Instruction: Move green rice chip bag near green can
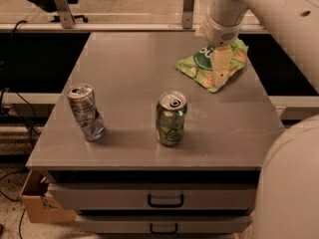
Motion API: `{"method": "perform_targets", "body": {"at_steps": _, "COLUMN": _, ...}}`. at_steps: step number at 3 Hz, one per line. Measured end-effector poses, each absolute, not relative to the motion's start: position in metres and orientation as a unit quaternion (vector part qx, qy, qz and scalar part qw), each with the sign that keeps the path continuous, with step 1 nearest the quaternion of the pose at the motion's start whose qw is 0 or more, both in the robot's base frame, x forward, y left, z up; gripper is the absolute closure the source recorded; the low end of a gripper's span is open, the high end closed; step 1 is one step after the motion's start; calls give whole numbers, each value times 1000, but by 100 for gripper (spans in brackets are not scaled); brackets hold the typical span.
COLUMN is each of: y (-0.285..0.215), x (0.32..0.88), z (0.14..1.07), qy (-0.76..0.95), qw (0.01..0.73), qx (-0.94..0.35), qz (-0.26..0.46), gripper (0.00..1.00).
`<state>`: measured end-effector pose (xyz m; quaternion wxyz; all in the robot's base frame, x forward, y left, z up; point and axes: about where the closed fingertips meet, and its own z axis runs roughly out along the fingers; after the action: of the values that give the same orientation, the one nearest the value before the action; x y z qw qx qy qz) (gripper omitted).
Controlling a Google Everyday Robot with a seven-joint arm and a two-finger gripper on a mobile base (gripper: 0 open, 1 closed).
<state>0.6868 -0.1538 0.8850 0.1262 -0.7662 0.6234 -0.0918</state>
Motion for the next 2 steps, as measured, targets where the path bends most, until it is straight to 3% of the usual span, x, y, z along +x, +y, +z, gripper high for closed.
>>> {"method": "perform_targets", "body": {"at_steps": 2, "y": -164, "x": 701, "z": 866, "qy": 602, "qw": 87, "qx": -787, "qz": -107, "gripper": 0}}
